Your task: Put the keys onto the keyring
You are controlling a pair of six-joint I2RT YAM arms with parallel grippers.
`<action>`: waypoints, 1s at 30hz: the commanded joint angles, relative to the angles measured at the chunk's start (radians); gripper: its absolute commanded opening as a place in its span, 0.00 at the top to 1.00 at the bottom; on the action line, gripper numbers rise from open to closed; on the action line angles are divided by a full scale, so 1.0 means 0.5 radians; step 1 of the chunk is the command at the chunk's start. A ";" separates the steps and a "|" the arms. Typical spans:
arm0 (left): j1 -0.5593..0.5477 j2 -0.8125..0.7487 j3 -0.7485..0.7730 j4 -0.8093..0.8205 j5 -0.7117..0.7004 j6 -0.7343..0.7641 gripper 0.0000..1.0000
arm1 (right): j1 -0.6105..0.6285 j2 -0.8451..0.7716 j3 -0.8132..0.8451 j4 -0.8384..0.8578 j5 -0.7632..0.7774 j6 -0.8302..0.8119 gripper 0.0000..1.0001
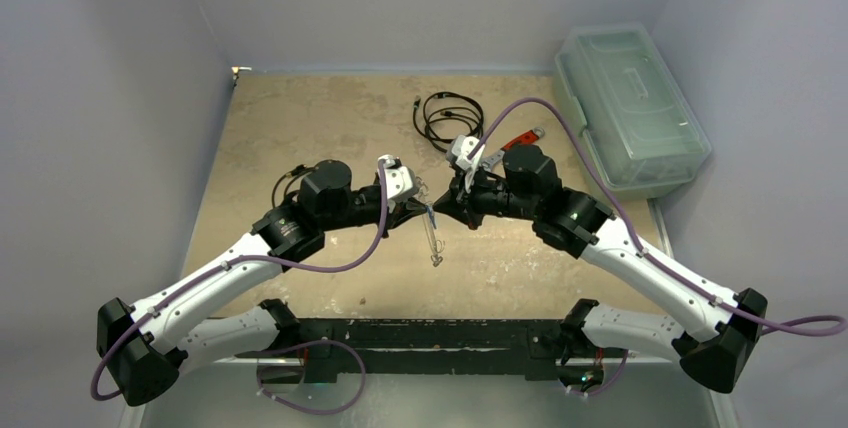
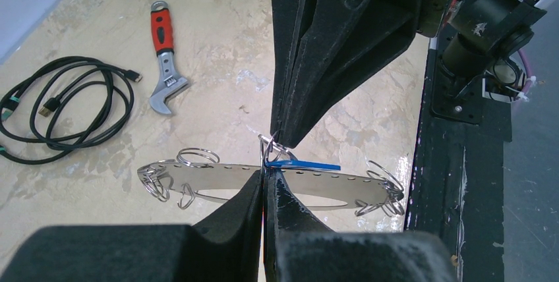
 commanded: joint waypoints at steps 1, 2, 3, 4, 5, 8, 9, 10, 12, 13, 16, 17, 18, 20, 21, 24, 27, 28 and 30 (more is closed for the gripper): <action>-0.012 -0.033 0.049 0.085 0.029 0.001 1.00 | 0.008 -0.049 -0.010 0.064 0.089 0.038 1.00; -0.012 -0.031 0.050 0.084 0.030 0.000 1.00 | 0.008 -0.056 -0.016 0.066 0.092 0.041 1.00; -0.012 -0.030 0.050 0.085 0.029 0.002 1.00 | 0.008 -0.060 -0.021 0.069 0.093 0.043 1.00; -0.012 -0.030 0.051 0.085 0.030 0.000 1.00 | 0.008 -0.062 -0.024 0.069 0.091 0.046 1.00; -0.011 -0.030 0.050 0.085 0.033 0.000 1.00 | 0.008 -0.061 -0.027 0.069 0.087 0.046 1.00; -0.012 -0.030 0.050 0.085 0.032 0.000 1.00 | 0.008 -0.054 -0.028 0.068 0.074 0.048 1.00; -0.013 -0.030 0.049 0.085 0.032 0.000 1.00 | 0.008 -0.052 -0.030 0.069 0.069 0.047 1.00; -0.012 -0.030 0.049 0.085 0.032 0.000 1.00 | 0.008 -0.050 -0.032 0.068 0.062 0.048 1.00; -0.010 -0.033 0.049 0.086 0.033 0.000 1.00 | 0.008 -0.044 -0.037 0.068 0.053 0.049 1.00; -0.010 -0.033 0.050 0.088 0.031 0.001 1.00 | 0.008 -0.043 -0.042 0.069 0.050 0.048 1.00; -0.013 -0.033 0.051 0.088 0.029 0.001 1.00 | 0.008 -0.045 -0.054 0.069 0.045 0.052 1.00; -0.012 -0.036 0.049 0.088 0.030 0.000 1.00 | 0.008 -0.048 -0.058 0.066 0.044 0.053 1.00; -0.013 -0.036 0.047 0.087 0.028 0.000 1.00 | 0.008 -0.049 -0.061 0.065 0.044 0.055 1.00; -0.011 -0.036 0.047 0.091 0.027 0.000 1.00 | 0.008 -0.054 -0.072 0.064 0.048 0.055 1.00; -0.012 -0.038 0.044 0.091 0.029 0.000 1.00 | 0.008 -0.058 -0.075 0.068 0.052 0.057 1.00; -0.011 -0.038 0.043 0.094 0.031 0.000 1.00 | 0.008 -0.061 -0.086 0.078 0.063 0.060 1.00; -0.012 -0.039 0.042 0.097 0.044 0.000 1.00 | 0.008 -0.054 -0.079 0.074 0.102 0.072 1.00; -0.013 -0.039 0.040 0.097 0.048 0.001 1.00 | 0.008 -0.050 -0.070 0.067 0.119 0.073 1.00; -0.012 -0.039 0.041 0.100 0.057 0.000 1.00 | 0.008 -0.043 -0.054 0.057 0.133 0.073 1.00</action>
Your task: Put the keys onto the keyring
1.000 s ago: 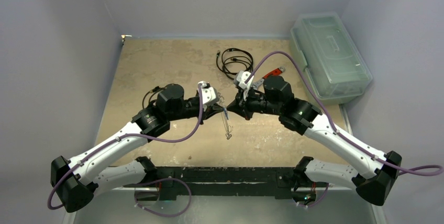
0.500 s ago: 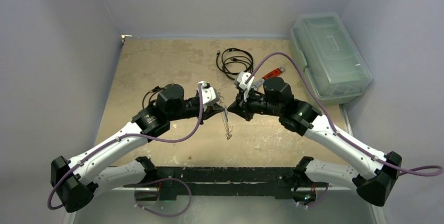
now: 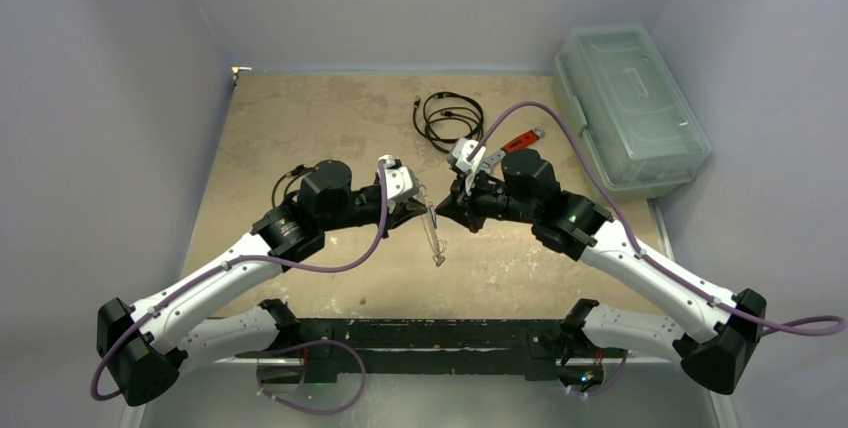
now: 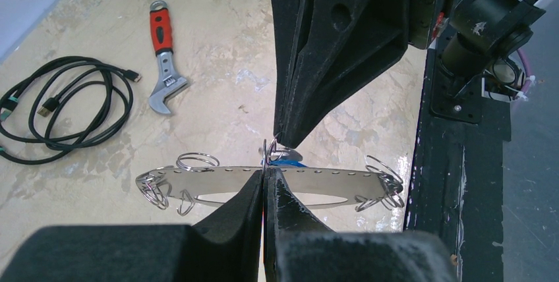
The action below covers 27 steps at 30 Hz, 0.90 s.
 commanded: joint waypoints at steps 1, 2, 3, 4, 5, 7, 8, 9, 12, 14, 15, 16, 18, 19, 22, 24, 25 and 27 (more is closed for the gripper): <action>-0.011 -0.038 0.042 0.102 0.059 0.000 1.00 | 0.008 -0.026 0.025 0.053 0.086 0.018 0.99; -0.011 -0.038 0.042 0.104 0.062 0.000 1.00 | 0.008 -0.030 0.028 0.055 0.090 0.019 0.96; -0.012 -0.038 0.040 0.105 0.067 0.000 1.00 | 0.008 -0.035 0.026 0.059 0.091 0.019 0.92; -0.012 -0.038 0.039 0.106 0.069 0.000 1.00 | 0.008 -0.040 0.025 0.061 0.094 0.019 0.89; -0.010 -0.039 0.037 0.107 0.071 0.000 1.00 | 0.008 -0.047 0.025 0.064 0.094 0.019 0.86; -0.010 -0.041 0.037 0.108 0.074 0.002 1.00 | 0.008 -0.059 0.023 0.069 0.097 0.017 0.77; -0.012 -0.041 0.038 0.109 0.077 0.000 1.00 | 0.008 -0.064 0.023 0.071 0.097 0.018 0.72; -0.010 -0.041 0.038 0.108 0.079 0.001 1.00 | 0.008 -0.070 0.022 0.074 0.100 0.019 0.68; -0.010 -0.044 0.039 0.111 0.080 0.001 1.00 | 0.008 -0.087 0.024 0.089 0.109 0.019 0.65; -0.011 -0.047 0.039 0.111 0.081 0.000 1.00 | 0.008 -0.108 0.023 0.106 0.110 0.019 0.64; -0.009 -0.050 0.039 0.113 0.084 0.002 1.00 | 0.008 -0.119 0.022 0.112 0.111 0.018 0.63; -0.010 -0.053 0.037 0.111 0.087 0.003 1.00 | 0.008 -0.134 0.021 0.121 0.110 0.007 0.62; -0.012 -0.062 0.037 0.111 0.094 0.003 1.00 | 0.008 -0.169 0.010 0.147 0.103 -0.019 0.60; -0.010 -0.068 0.038 0.112 0.096 0.003 1.00 | 0.008 -0.193 -0.001 0.170 0.085 -0.036 0.59; -0.011 -0.089 0.036 0.114 0.110 0.003 1.00 | 0.008 -0.281 -0.090 0.296 0.028 -0.063 0.56; -0.010 -0.101 0.035 0.121 0.136 0.003 1.00 | 0.007 -0.348 -0.169 0.396 0.013 -0.098 0.54; -0.010 -0.108 0.034 0.130 0.148 -0.004 1.00 | 0.008 -0.379 -0.201 0.441 -0.006 -0.106 0.53; -0.012 -0.117 0.029 0.145 0.180 -0.015 1.00 | 0.007 -0.422 -0.246 0.524 -0.072 -0.123 0.53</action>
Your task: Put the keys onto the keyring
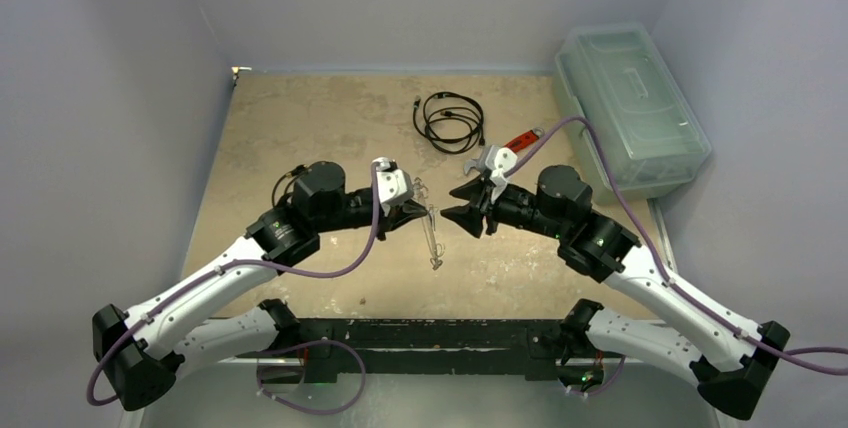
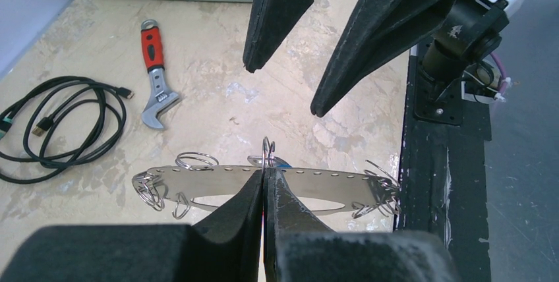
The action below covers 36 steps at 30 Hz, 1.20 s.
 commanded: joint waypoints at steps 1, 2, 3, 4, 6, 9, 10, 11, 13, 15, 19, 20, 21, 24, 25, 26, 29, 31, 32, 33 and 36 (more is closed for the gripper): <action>-0.011 -0.066 0.029 0.150 0.119 -0.021 1.00 | 0.005 -0.100 -0.092 0.291 -0.161 -0.085 0.53; -0.012 -0.072 0.029 0.161 0.135 -0.029 1.00 | 0.005 -0.104 -0.091 0.301 -0.186 -0.091 0.53; -0.010 -0.079 0.031 0.172 0.158 -0.039 1.00 | 0.005 -0.101 -0.084 0.303 -0.210 -0.097 0.53; -0.011 -0.084 0.028 0.188 0.184 -0.046 1.00 | 0.004 -0.098 -0.075 0.301 -0.233 -0.102 0.53; -0.011 -0.097 0.024 0.220 0.231 -0.070 1.00 | 0.004 -0.085 -0.057 0.293 -0.284 -0.109 0.54; -0.010 -0.101 0.022 0.290 0.309 -0.100 1.00 | 0.005 -0.059 -0.015 0.265 -0.343 -0.112 0.56; -0.009 -0.098 0.022 0.309 0.329 -0.110 1.00 | 0.004 -0.049 -0.006 0.254 -0.352 -0.116 0.57; -0.011 -0.097 0.027 0.321 0.344 -0.117 1.00 | 0.004 -0.039 0.005 0.245 -0.361 -0.119 0.58; -0.011 -0.098 0.031 0.334 0.365 -0.130 1.00 | 0.004 -0.026 0.015 0.233 -0.375 -0.123 0.60; -0.012 -0.101 0.034 0.344 0.374 -0.136 1.00 | 0.004 -0.019 0.021 0.229 -0.389 -0.123 0.61; -0.010 -0.107 0.031 0.350 0.388 -0.145 1.00 | 0.004 -0.016 0.016 0.223 -0.381 -0.123 0.65; -0.011 -0.107 0.032 0.352 0.388 -0.144 1.00 | 0.004 -0.018 0.015 0.223 -0.373 -0.123 0.67; -0.012 -0.107 0.032 0.354 0.390 -0.143 1.00 | 0.004 -0.022 0.012 0.227 -0.362 -0.123 0.69; -0.009 -0.110 0.030 0.357 0.395 -0.147 1.00 | 0.003 -0.021 0.001 0.241 -0.352 -0.120 0.73; -0.011 -0.110 0.030 0.357 0.396 -0.146 1.00 | 0.004 -0.021 -0.001 0.241 -0.352 -0.118 0.73; -0.010 -0.110 0.030 0.356 0.396 -0.150 1.00 | 0.004 -0.022 0.000 0.241 -0.352 -0.115 0.74; -0.011 -0.111 0.029 0.362 0.396 -0.153 1.00 | 0.004 -0.026 -0.004 0.242 -0.352 -0.114 0.76; -0.010 -0.116 0.028 0.372 0.400 -0.161 1.00 | 0.004 -0.032 -0.008 0.241 -0.352 -0.112 0.76; -0.010 -0.116 0.030 0.377 0.403 -0.166 1.00 | 0.004 -0.038 -0.010 0.241 -0.347 -0.110 0.76; -0.011 -0.116 0.028 0.383 0.406 -0.172 1.00 | 0.004 -0.046 -0.013 0.241 -0.339 -0.110 0.75; -0.011 -0.119 0.028 0.391 0.404 -0.177 1.00 | 0.004 -0.078 -0.024 0.230 -0.301 -0.104 0.69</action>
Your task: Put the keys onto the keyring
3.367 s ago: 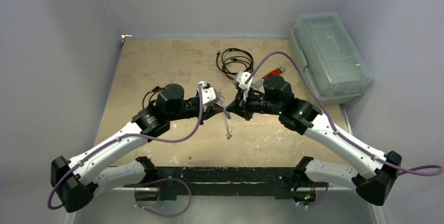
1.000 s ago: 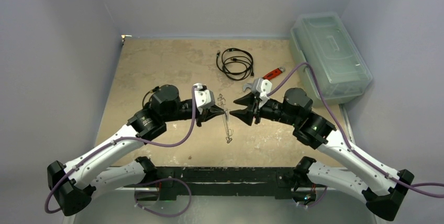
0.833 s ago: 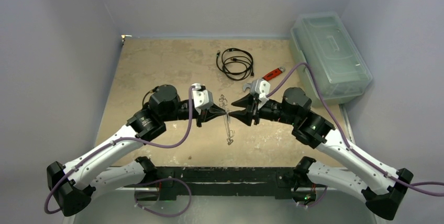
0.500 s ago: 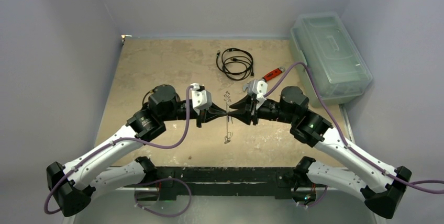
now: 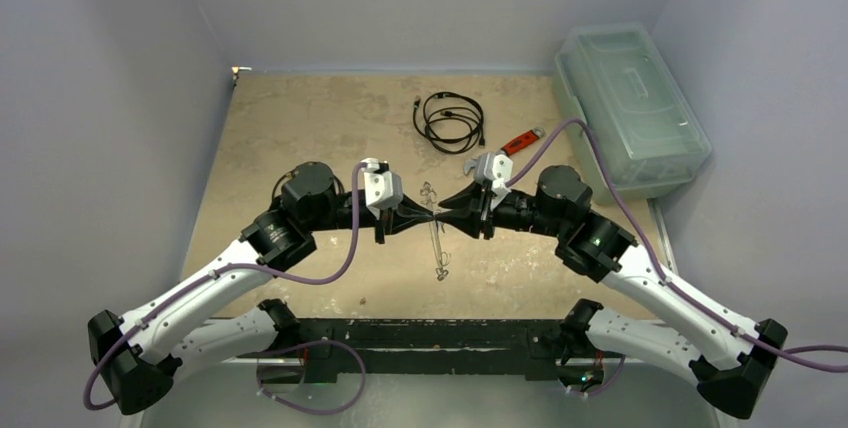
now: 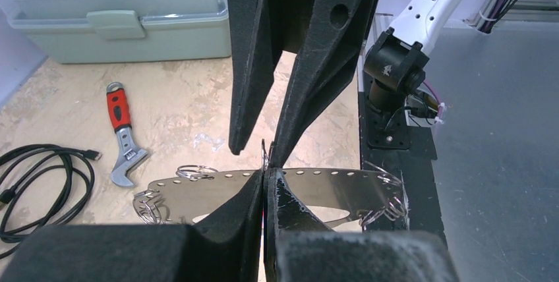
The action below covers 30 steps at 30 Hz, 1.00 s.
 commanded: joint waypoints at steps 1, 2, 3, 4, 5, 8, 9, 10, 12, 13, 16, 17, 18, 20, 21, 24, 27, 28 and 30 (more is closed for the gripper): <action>-0.010 -0.051 0.029 0.169 0.069 -0.041 1.00 | 0.005 -0.072 0.045 0.030 0.055 -0.013 0.67; -0.012 -0.051 0.029 0.170 0.066 -0.043 1.00 | 0.005 -0.091 0.039 0.024 0.066 -0.012 0.66; -0.013 -0.049 0.028 0.171 0.066 -0.044 1.00 | 0.005 -0.106 0.030 0.023 0.072 -0.011 0.66; -0.012 -0.048 0.028 0.173 0.069 -0.047 1.00 | 0.005 -0.122 0.024 0.020 0.075 -0.008 0.66; -0.011 -0.047 0.028 0.178 0.070 -0.049 1.00 | 0.005 -0.133 0.017 0.019 0.076 -0.005 0.66; -0.013 -0.040 0.029 0.193 0.086 -0.062 1.00 | 0.005 -0.145 0.009 0.017 0.069 -0.004 0.66; -0.013 -0.039 0.028 0.196 0.091 -0.065 1.00 | 0.005 -0.146 0.006 0.016 0.067 -0.004 0.66; -0.012 -0.036 0.028 0.201 0.100 -0.068 1.00 | 0.005 -0.147 0.006 0.016 0.065 -0.004 0.67; -0.013 -0.030 0.029 0.207 0.112 -0.074 1.00 | 0.005 -0.142 0.006 0.015 0.062 -0.003 0.67; -0.012 -0.027 0.029 0.212 0.112 -0.077 1.00 | 0.005 -0.142 0.003 0.015 0.059 -0.003 0.67; -0.011 -0.030 0.028 0.218 0.120 -0.080 1.00 | 0.005 -0.137 0.000 0.013 0.046 -0.004 0.67; -0.011 -0.030 0.028 0.221 0.123 -0.081 1.00 | 0.005 -0.132 0.000 0.013 0.040 -0.004 0.67; -0.011 -0.029 0.029 0.222 0.128 -0.081 1.00 | 0.005 -0.130 0.001 0.013 0.035 -0.003 0.67; -0.011 -0.026 0.028 0.231 0.133 -0.081 1.00 | 0.005 -0.123 0.003 0.015 0.024 -0.004 0.68; -0.010 -0.026 0.030 0.232 0.133 -0.081 1.00 | 0.005 -0.118 0.005 0.016 0.019 -0.004 0.69; -0.012 -0.027 0.028 0.236 0.140 -0.081 1.00 | 0.005 -0.107 0.014 0.022 0.009 -0.004 0.71; -0.011 -0.027 0.027 0.240 0.142 -0.081 1.00 | 0.005 -0.093 0.025 0.020 -0.011 -0.004 0.72; -0.011 -0.029 0.025 0.241 0.140 -0.081 1.00 | 0.005 -0.087 0.029 0.017 -0.017 -0.007 0.72; -0.010 -0.030 0.025 0.247 0.143 -0.081 1.00 | 0.005 -0.076 0.037 0.016 -0.030 -0.010 0.74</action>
